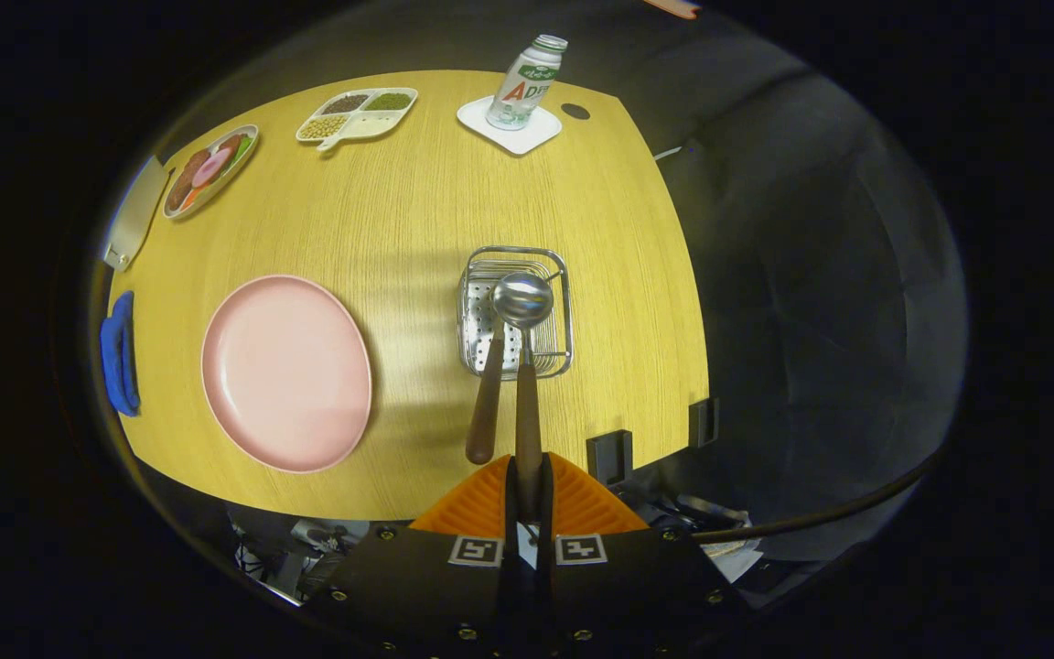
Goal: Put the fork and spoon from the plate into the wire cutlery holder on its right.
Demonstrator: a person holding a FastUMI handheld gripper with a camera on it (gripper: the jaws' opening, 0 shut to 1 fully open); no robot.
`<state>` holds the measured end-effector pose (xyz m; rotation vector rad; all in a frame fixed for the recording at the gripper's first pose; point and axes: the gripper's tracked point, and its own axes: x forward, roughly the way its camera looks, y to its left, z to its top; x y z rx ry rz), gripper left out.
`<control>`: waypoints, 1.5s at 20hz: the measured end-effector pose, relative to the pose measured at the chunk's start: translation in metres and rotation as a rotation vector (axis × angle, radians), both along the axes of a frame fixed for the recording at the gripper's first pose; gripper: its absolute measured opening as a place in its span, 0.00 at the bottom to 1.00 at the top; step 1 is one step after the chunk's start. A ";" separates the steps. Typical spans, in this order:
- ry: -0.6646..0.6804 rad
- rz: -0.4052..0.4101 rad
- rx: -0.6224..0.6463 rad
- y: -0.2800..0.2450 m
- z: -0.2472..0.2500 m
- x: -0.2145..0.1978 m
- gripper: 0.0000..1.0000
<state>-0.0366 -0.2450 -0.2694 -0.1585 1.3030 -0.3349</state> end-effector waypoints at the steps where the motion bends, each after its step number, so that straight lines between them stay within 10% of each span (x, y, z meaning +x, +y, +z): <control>1: 0.008 0.002 0.006 -0.001 -0.001 0.000 0.07; 19: -0.051 -0.014 0.046 -0.001 0.008 0.008 0.26; 30: -0.696 0.091 0.006 0.031 0.129 0.076 0.26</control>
